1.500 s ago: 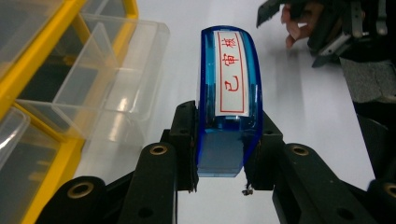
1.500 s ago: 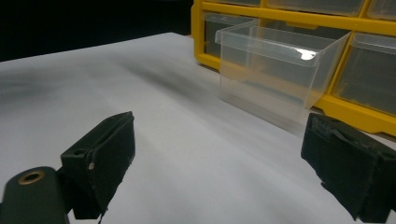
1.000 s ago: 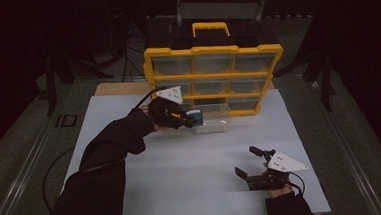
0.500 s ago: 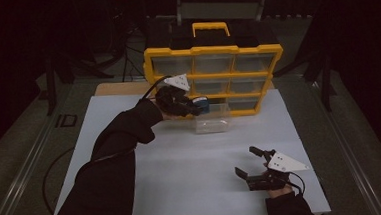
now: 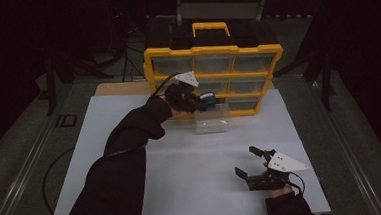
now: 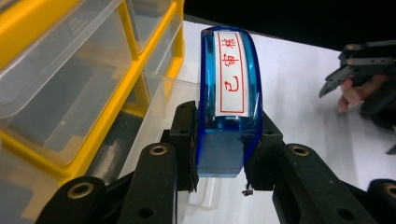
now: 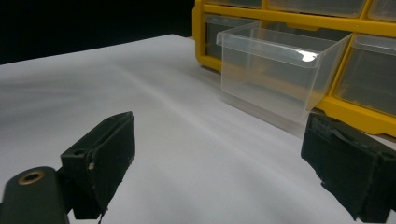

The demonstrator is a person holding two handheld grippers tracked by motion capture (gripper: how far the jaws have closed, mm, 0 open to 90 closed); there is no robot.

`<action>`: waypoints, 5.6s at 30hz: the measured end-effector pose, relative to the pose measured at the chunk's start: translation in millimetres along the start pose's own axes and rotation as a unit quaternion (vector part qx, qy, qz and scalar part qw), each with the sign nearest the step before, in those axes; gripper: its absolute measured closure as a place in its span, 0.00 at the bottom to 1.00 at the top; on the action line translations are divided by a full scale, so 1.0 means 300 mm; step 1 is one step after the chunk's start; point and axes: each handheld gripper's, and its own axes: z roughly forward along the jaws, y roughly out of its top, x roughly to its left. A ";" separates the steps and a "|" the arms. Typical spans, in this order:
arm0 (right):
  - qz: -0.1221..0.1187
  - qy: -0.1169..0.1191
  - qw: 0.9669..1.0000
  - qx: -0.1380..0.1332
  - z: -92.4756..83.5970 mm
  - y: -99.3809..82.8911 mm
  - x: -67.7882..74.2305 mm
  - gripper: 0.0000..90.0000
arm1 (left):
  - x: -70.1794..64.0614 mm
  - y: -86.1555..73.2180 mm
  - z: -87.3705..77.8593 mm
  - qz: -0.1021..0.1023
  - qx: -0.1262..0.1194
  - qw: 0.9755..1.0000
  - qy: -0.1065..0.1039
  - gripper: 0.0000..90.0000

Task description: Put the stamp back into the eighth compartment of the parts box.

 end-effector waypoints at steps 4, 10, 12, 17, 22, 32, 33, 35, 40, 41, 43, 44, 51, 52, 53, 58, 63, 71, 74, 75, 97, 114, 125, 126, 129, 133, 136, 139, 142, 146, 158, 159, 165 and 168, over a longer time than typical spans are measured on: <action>0.003 0.001 1.000 -0.001 -0.001 -0.001 -0.001 0.11 | 0.010 -0.002 0.029 -0.006 -0.002 1.000 0.000 0.78; 0.001 0.001 1.000 -0.002 -0.002 -0.001 -0.002 0.11 | 0.026 -0.012 0.063 -0.018 -0.003 1.000 0.004 0.78; 0.002 0.001 1.000 -0.002 -0.002 -0.001 -0.002 0.11 | 0.032 -0.016 0.076 -0.021 0.003 1.000 0.005 0.78; 0.003 0.001 1.000 -0.002 -0.002 -0.001 -0.003 0.11 | 0.044 -0.023 0.102 -0.028 0.008 1.000 0.008 0.78; 0.004 0.001 1.000 -0.002 -0.003 -0.002 -0.004 0.11 | 0.052 -0.032 0.117 -0.034 0.015 0.999 0.012 0.78; 0.006 0.002 1.000 -0.003 -0.001 -0.002 -0.005 0.11 | 0.059 -0.050 0.158 -0.035 0.039 0.998 0.019 0.78; 0.006 0.002 1.000 -0.003 -0.001 -0.003 -0.005 0.11 | 0.060 -0.051 0.162 -0.036 0.040 0.998 0.019 0.78; 0.006 0.003 1.000 -0.003 -0.001 -0.003 -0.005 0.11 | 0.062 -0.054 0.170 -0.033 0.045 0.998 0.021 0.78; 0.006 0.003 1.000 -0.003 -0.001 -0.003 -0.005 0.11 | 0.061 -0.061 0.188 -0.038 0.054 0.998 0.021 0.77; 0.007 0.003 1.000 -0.003 -0.001 -0.003 -0.006 0.11 | 0.062 -0.061 0.190 -0.039 0.056 0.998 0.018 0.77; 0.007 0.003 1.000 -0.003 -0.002 -0.003 -0.007 0.11 | 0.061 -0.061 0.193 -0.039 0.058 0.997 0.019 0.77; 0.007 0.003 1.000 -0.003 -0.002 -0.003 -0.007 0.11 | 0.061 -0.060 0.192 -0.039 0.059 0.997 0.019 0.77; 0.007 0.002 1.000 -0.002 -0.001 -0.002 -0.006 0.11 | 0.058 -0.057 0.190 -0.043 0.063 0.997 0.028 0.77; 0.007 0.002 1.000 -0.002 -0.001 -0.002 -0.006 0.11 | 0.057 -0.057 0.189 -0.044 0.063 0.997 0.029 0.77; 0.007 0.002 1.000 -0.002 -0.001 -0.002 -0.006 0.11 | 0.056 -0.056 0.187 -0.045 0.060 0.997 0.026 0.77; 0.006 0.003 1.000 -0.002 0.000 -0.002 -0.005 0.11 | 0.050 -0.041 0.161 -0.050 0.040 0.997 0.030 0.65; 0.006 0.002 1.000 -0.002 -0.001 -0.001 -0.005 0.11 | 0.038 -0.031 0.131 -0.050 0.037 0.997 0.040 0.48; 0.005 0.003 1.000 -0.001 0.000 0.000 -0.003 0.11 | 0.021 -0.031 0.095 -0.058 0.032 0.997 0.050 0.30; 0.004 0.003 1.000 0.000 0.002 0.000 -0.003 0.11 | 0.017 -0.036 0.090 -0.057 0.031 0.997 0.049 0.27; 0.004 0.003 1.000 0.000 0.002 0.000 -0.003 0.11 | 0.008 -0.043 0.081 -0.055 0.030 0.997 0.045 0.22; 0.004 0.000 1.000 0.002 0.002 -0.002 -0.006 0.11 | -0.036 -0.086 -0.013 -0.044 0.000 0.999 0.019 0.00; 0.004 0.001 1.000 0.001 0.006 -0.001 -0.006 0.11 | -0.068 -0.115 -0.079 -0.037 -0.018 0.999 0.016 0.00; 0.003 0.002 1.000 0.002 0.008 0.002 -0.004 0.11 | -0.083 -0.163 -0.116 -0.036 -0.029 0.999 0.007 0.00; 0.003 0.002 1.000 0.002 0.008 0.002 -0.004 0.11 | -0.084 -0.168 -0.118 -0.035 -0.029 0.999 0.009 0.00; 0.003 0.002 1.000 0.002 0.009 0.003 -0.003 0.11 | -0.088 -0.184 -0.128 -0.037 -0.036 0.999 0.014 0.00; 0.002 0.003 1.000 0.001 0.011 0.003 -0.003 0.11 | -0.094 -0.203 -0.139 -0.036 -0.037 0.999 0.017 0.00; 0.001 0.003 1.000 0.002 0.011 0.003 -0.003 0.11 | -0.103 -0.225 -0.156 -0.037 -0.039 0.998 0.016 0.00; 0.003 0.003 1.000 0.002 0.010 0.003 -0.003 0.11 | -0.110 -0.246 -0.174 -0.037 -0.042 0.998 0.016 0.00; 0.002 0.003 1.000 0.002 0.011 0.003 -0.003 0.11 | -0.116 -0.263 -0.189 -0.038 -0.040 0.998 0.015 0.00; 0.001 0.003 1.000 0.002 0.012 0.004 -0.002 0.11 | -0.132 -0.291 -0.202 -0.044 -0.044 0.998 0.015 0.00; 0.003 0.004 1.000 0.004 0.016 0.003 0.000 0.11 | -0.173 -0.364 -0.249 -0.050 -0.056 0.997 0.016 0.00; 0.002 0.004 1.000 0.005 0.017 0.003 0.000 0.11 | -0.175 -0.369 -0.251 -0.049 -0.054 0.997 0.018 0.00; 0.002 0.005 1.000 0.005 0.018 0.004 0.003 0.11 | -0.201 -0.413 -0.269 -0.052 -0.060 0.997 0.019 0.00; 0.003 0.005 1.000 0.005 0.017 0.003 0.001 0.11 | -0.215 -0.443 -0.277 -0.054 -0.061 0.996 0.023 0.00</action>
